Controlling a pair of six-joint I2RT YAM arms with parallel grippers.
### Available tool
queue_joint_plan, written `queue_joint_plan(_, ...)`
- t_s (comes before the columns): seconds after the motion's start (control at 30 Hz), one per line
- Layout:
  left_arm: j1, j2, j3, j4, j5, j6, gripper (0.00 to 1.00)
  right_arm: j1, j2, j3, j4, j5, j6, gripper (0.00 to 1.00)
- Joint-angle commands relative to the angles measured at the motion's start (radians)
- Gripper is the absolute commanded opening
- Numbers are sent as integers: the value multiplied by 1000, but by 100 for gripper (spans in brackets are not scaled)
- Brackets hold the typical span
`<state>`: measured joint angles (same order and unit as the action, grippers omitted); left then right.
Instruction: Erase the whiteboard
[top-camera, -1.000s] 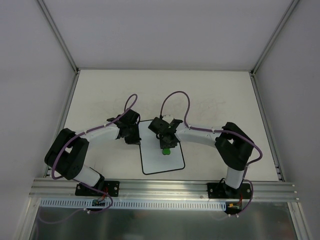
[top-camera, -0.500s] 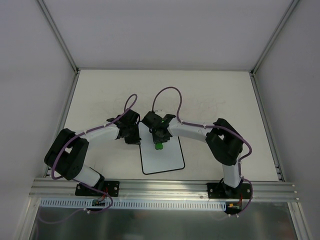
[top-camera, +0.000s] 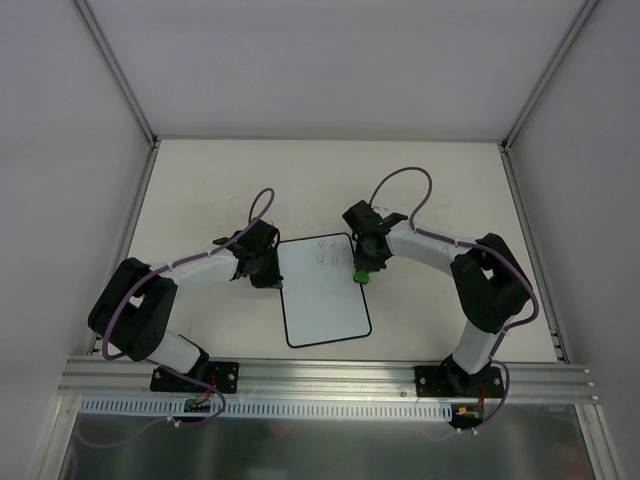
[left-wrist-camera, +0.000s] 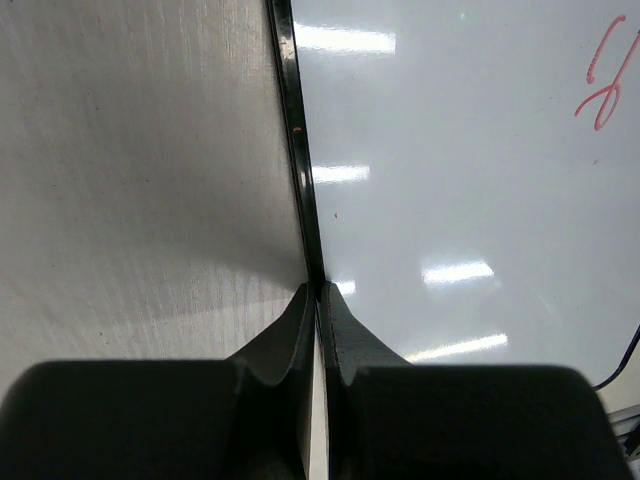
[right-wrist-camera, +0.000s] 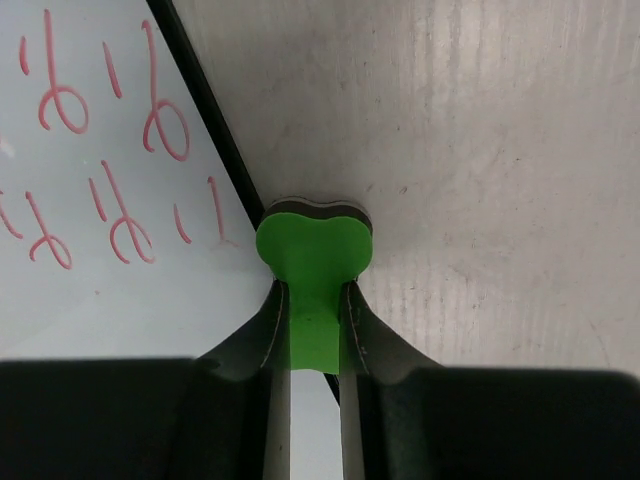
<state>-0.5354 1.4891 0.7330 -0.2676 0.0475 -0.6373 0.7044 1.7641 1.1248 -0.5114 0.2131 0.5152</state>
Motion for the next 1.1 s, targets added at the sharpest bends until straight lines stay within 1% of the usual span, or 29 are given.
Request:
queue_joint_plan(0.0,6,34,-44,-108,-51,39,0,13,35,-7,-88,35,-58,0)
queue_joint_plan(0.17,8,25,-44,-108,-51,42,0,115,115,108,-88,8,-110,0)
queue_joint_plan(0.27,8,20,-46,-108,-51,45,0,161,170,211,-90,-23,-141,0)
queue_joint_plan(0.33,6,23,-43,-108,-26,50,0,187,213,291,-90,-52,-153,0)
queue_joint_plan(0.43,6,25,-41,-107,-32,50,0,205,265,392,-91,-92,-164,0)
queue_joint_plan(0.53,6,25,-43,-107,-34,50,0,211,331,450,-92,-106,-161,0)
queue_joint_plan(0.67,6,23,-49,-107,-35,50,0,192,385,513,-108,-80,-143,0)
queue_joint_plan(0.77,6,23,-52,-107,-38,53,0,144,377,501,-137,-44,-126,0)
queue_joint_plan(0.87,5,22,-58,-108,-40,53,0,89,331,445,-190,28,-109,0)
queue_joint_plan(1.07,6,22,-57,-107,-37,54,0,-22,222,262,-199,14,-112,0)
